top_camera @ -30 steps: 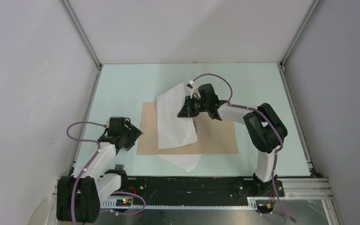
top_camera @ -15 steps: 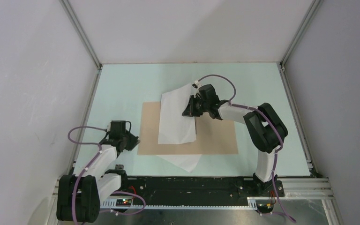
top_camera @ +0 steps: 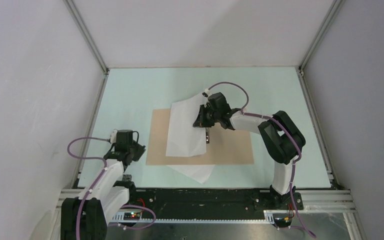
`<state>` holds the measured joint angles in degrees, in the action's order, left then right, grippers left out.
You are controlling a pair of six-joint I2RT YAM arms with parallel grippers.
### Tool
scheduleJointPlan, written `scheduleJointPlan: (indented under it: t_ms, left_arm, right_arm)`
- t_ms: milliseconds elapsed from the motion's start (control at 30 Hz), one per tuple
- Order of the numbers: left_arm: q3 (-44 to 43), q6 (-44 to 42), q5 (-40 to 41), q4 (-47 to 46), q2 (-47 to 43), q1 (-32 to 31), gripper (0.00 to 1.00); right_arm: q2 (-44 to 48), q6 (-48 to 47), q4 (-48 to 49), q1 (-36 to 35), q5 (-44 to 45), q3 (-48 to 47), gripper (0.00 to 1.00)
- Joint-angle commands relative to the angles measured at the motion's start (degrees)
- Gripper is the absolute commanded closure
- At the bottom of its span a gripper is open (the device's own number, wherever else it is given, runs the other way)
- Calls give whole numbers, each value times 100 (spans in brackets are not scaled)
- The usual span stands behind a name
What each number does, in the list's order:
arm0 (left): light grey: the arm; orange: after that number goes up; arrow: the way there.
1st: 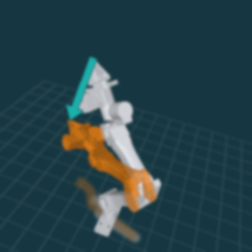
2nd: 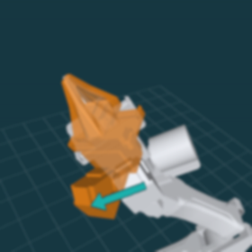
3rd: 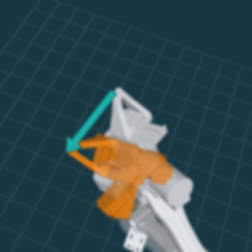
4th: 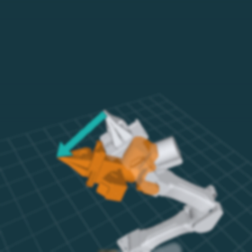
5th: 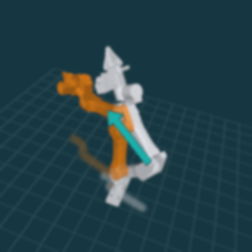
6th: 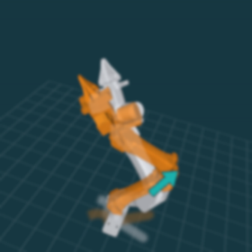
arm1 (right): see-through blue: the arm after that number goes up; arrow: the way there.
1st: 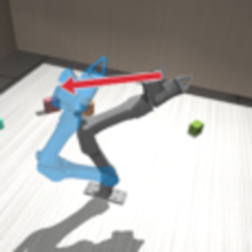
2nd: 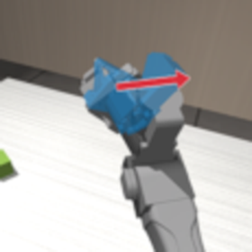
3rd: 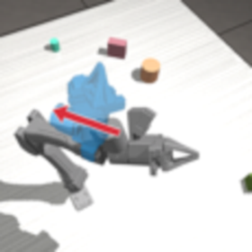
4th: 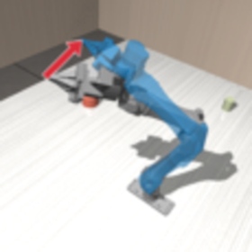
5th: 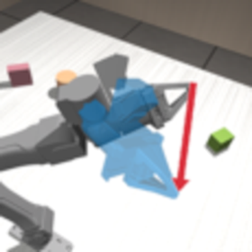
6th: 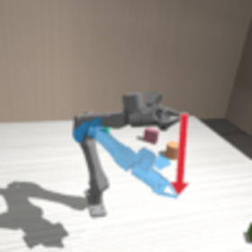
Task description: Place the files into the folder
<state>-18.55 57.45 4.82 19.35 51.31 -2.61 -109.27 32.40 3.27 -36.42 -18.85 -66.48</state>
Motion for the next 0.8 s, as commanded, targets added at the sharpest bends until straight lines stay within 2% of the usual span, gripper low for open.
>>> scheduleJointPlan:
  t_ms: [0, 533, 767]
  left_arm:
    - [-116, -11, 320, 220, 105, 0, 99]
    - [-44, 409, 444, 189, 489, -623, 100]
    - [-66, 453, 448, 169, 544, -682, 100]
  right_arm:
    - [-2, 27, 78, -12, 104, -131, 100]
    - [-99, 150, 87, -209, 186, -129, 100]
    - [-233, 382, 252, -273, 63, -168, 100]
